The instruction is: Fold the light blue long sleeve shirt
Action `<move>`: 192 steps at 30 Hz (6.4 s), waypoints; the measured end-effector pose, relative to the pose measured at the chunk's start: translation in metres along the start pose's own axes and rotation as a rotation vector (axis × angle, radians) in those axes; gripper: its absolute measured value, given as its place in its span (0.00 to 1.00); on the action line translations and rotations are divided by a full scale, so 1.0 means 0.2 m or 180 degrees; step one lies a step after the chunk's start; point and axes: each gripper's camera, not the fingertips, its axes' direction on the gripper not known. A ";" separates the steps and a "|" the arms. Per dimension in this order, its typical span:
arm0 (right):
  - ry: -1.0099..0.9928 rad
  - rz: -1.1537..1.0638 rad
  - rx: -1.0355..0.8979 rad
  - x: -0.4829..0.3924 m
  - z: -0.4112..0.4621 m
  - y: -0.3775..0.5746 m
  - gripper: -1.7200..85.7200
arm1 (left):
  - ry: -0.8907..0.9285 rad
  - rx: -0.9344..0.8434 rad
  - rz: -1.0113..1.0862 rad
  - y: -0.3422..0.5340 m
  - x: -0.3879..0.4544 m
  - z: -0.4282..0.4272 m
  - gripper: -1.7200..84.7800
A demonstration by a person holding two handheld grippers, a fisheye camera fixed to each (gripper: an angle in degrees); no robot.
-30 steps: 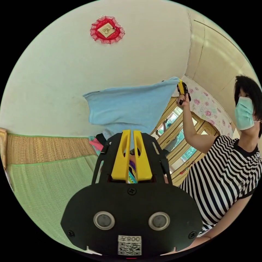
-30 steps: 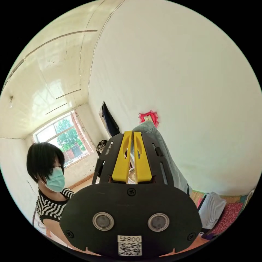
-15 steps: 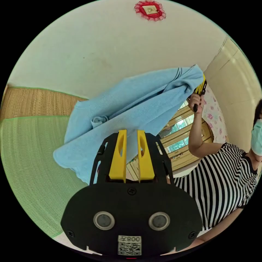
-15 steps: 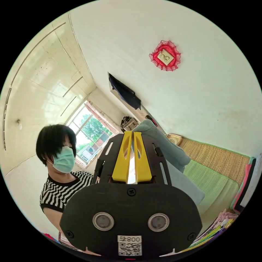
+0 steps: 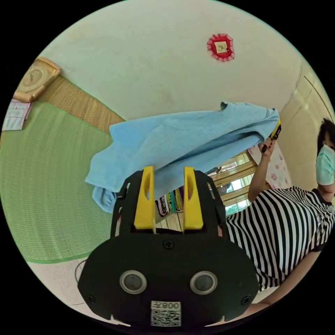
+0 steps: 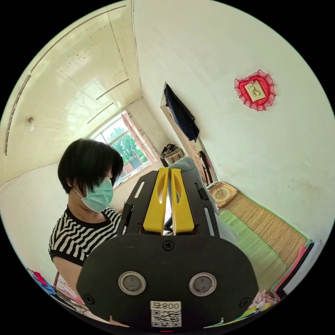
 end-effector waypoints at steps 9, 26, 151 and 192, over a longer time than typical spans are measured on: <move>-0.0011 0.0069 -0.0010 -0.11 0.07 -0.14 0.03 | 0.0656 -0.0556 -0.0133 0.17 -0.49 0.24 0.22; 0.0237 0.0346 0.0283 -0.28 -0.09 -0.09 0.03 | 0.1050 -0.0248 -0.0285 0.56 -0.84 0.15 0.06; 0.4318 0.2802 -0.3593 0.93 5.30 -1.03 0.03 | -0.3288 -0.0460 -0.2048 -1.52 -1.49 -0.64 0.07; 0.2720 0.2394 -0.2483 1.41 5.88 -0.48 0.02 | -0.2856 -0.0886 -0.1344 -2.35 -1.04 -0.13 0.02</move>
